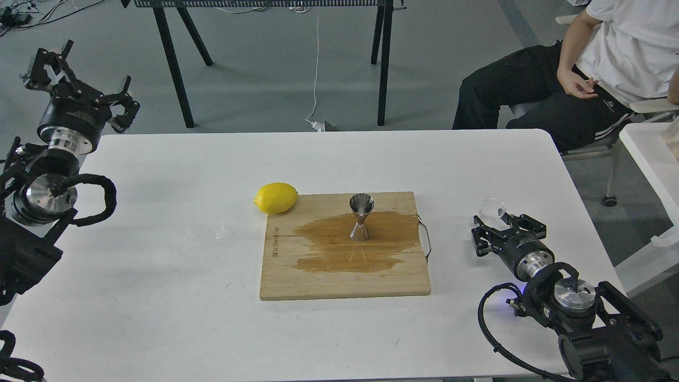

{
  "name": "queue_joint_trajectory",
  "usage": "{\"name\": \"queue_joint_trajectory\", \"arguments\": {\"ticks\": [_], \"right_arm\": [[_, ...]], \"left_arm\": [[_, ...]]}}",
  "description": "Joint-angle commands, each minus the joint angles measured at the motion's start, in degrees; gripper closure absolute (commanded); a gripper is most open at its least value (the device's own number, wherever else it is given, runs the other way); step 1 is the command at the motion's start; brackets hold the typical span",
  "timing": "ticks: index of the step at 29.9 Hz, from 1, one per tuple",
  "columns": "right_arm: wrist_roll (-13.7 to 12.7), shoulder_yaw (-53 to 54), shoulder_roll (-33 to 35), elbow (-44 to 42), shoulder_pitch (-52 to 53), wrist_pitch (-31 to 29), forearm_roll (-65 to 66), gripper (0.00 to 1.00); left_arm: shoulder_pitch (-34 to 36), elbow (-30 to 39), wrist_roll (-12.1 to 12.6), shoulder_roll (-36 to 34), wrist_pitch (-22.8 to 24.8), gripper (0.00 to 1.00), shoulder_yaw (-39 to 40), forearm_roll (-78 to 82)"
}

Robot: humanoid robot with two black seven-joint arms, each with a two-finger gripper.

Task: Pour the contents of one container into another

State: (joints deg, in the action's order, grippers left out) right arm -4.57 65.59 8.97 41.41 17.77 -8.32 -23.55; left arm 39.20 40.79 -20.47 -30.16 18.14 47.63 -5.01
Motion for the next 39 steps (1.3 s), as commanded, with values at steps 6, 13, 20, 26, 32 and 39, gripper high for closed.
{"name": "queue_joint_trajectory", "arguments": {"ticks": [6, 13, 20, 26, 32, 39], "right_arm": [[0.4, 0.2, 0.0, -1.1, 0.0, 0.1, 0.0, 0.16], [0.2, 0.2, 0.2, 0.6, -1.3, -1.0, -0.3, 0.05], [0.4, 0.2, 3.0, 11.0, -7.5, -9.0, -0.2, 0.04], [0.9, 2.3, 4.9, 14.9, -7.6, -12.8, 0.1, 0.02], [1.6, 5.1, 7.5, 14.4, -0.7, -14.4, 0.7, 0.01], [6.9, 5.0, 10.3, 10.5, 11.4, -15.2, 8.7, 0.01]], "left_arm": [[0.0, 0.0, 0.1, -0.1, 0.0, 0.0, 0.0, 0.0], [0.1, 0.3, 0.1, -0.2, 0.0, 0.0, 0.0, 0.0], [0.0, 0.3, 0.0, -0.4, 0.1, 0.0, 0.1, 0.0], [0.0, 0.3, 0.1, -0.5, 0.1, 0.0, 0.1, 0.0], [0.0, 0.3, 0.3, -0.4, 0.1, 0.0, 0.2, 0.0], [-0.3, 0.3, 0.3, 0.1, 1.0, 0.0, 0.9, -0.4]]}}
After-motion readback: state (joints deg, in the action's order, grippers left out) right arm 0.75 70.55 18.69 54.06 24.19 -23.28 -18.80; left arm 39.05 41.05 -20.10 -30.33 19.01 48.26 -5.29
